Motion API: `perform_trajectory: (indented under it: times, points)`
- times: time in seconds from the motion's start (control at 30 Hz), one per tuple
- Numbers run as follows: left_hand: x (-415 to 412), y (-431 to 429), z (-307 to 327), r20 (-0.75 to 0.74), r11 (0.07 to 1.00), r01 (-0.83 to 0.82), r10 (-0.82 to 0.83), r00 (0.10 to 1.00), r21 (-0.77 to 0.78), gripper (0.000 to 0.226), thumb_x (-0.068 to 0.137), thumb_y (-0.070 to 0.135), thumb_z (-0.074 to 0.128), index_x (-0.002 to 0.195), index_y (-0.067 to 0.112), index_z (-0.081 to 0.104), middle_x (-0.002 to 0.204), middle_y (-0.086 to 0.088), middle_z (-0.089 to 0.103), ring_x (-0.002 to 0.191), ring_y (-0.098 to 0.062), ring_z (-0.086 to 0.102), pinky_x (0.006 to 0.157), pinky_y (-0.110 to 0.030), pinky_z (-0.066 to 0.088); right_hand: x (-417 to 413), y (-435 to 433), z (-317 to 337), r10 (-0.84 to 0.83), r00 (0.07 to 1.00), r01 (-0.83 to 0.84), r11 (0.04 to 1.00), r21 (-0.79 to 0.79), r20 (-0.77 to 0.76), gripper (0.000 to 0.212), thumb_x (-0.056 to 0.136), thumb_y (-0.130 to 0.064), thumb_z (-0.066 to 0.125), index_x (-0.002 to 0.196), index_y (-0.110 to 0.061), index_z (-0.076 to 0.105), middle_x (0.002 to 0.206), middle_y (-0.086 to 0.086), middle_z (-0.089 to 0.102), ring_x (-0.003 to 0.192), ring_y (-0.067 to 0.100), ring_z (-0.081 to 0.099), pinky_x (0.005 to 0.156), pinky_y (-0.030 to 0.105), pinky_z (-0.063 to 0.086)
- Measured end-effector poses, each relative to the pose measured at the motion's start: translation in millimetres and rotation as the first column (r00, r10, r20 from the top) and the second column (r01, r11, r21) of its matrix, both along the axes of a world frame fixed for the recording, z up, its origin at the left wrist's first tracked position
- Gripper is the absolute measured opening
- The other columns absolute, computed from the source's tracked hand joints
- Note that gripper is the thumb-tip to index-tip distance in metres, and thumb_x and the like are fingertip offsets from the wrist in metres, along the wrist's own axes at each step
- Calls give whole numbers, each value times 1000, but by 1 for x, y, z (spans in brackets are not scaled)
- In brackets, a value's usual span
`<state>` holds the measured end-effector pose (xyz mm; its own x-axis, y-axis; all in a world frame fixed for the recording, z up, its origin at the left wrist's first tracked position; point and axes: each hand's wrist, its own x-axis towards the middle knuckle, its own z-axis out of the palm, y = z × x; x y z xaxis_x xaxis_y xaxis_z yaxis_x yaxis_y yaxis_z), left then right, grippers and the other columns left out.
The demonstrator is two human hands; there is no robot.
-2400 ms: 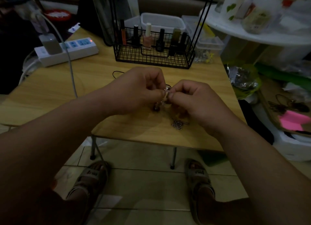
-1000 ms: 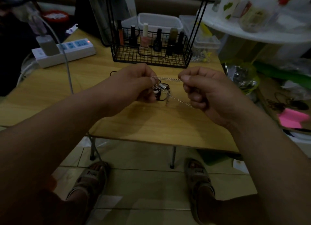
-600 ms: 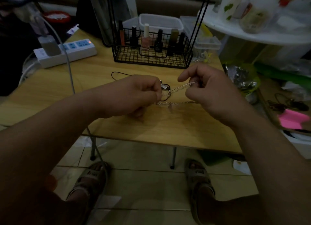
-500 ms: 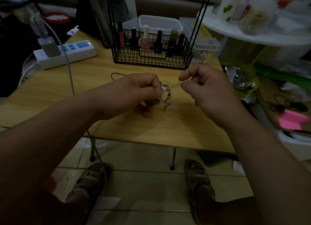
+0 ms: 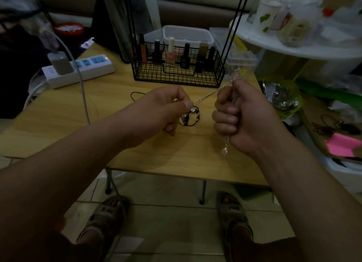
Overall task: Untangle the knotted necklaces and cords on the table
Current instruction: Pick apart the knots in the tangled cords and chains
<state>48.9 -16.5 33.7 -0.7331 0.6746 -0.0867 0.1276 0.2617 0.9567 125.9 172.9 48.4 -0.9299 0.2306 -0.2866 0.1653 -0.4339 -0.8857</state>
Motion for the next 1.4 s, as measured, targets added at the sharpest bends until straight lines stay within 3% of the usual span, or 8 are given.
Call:
perform_trajectory:
  times: [0.07,0.13,0.33,0.53,0.9,1.07,1.23,1.4]
  points:
    - [0,-3,2,-42,999,0,-1,999,-37,12,107,23,54,100,15,60,69,-6,48,62,-18,46,63,-30,53,-1,7,0,-20,1000,21,978,208,-5,39,104,-36,52,70,-16,57,57,-3,26,44,9,22,39,21,15]
    - [-2,-7,3,-16,999,-23,23,1000,-25,13,107,23,54,99,16,61,73,-7,51,66,-19,49,65,-29,54,-1,12,2,-36,999,36,970,241,-3,35,103,-31,54,72,-16,58,57,-4,26,44,8,21,37,21,15]
    - [0,-4,3,233,993,-81,59,971,86,17,107,17,51,94,13,61,101,-13,73,81,-18,66,71,-32,58,4,11,5,110,994,-105,984,-142,30,42,106,-41,42,77,-14,58,61,-5,32,49,8,26,41,19,20]
    - [6,6,2,430,968,-49,-64,901,247,14,105,17,46,94,16,55,84,-4,66,67,-13,57,69,-33,50,2,7,4,167,984,-176,936,-305,-58,41,107,-37,36,78,-14,56,63,-6,32,49,6,27,39,17,24]
    - [8,-2,9,550,961,56,-203,810,272,24,109,17,36,112,5,57,114,-18,76,83,-24,77,66,-28,61,1,14,1,52,998,-56,990,126,36,42,107,-38,36,92,-13,66,63,-3,49,51,11,40,45,23,26]
    - [4,-10,11,441,969,143,-220,870,201,37,101,3,48,139,5,47,126,-15,73,81,-20,74,68,-26,60,2,24,4,-12,999,21,965,263,-35,43,108,-39,39,82,-13,62,61,-2,45,49,11,32,44,26,19]
    - [3,-18,13,340,983,156,-179,923,94,48,92,2,58,138,14,53,127,-8,74,75,-15,67,72,-28,56,8,38,8,-78,994,101,936,338,-80,52,106,-43,47,63,-18,60,58,0,38,49,13,27,51,31,13]
    - [3,-20,11,241,988,142,-122,963,-66,37,100,-2,47,130,16,61,113,-8,78,68,-15,54,70,-30,44,11,45,12,-67,996,87,909,408,-62,41,99,-41,62,63,-21,60,59,-2,37,51,12,30,57,33,14]
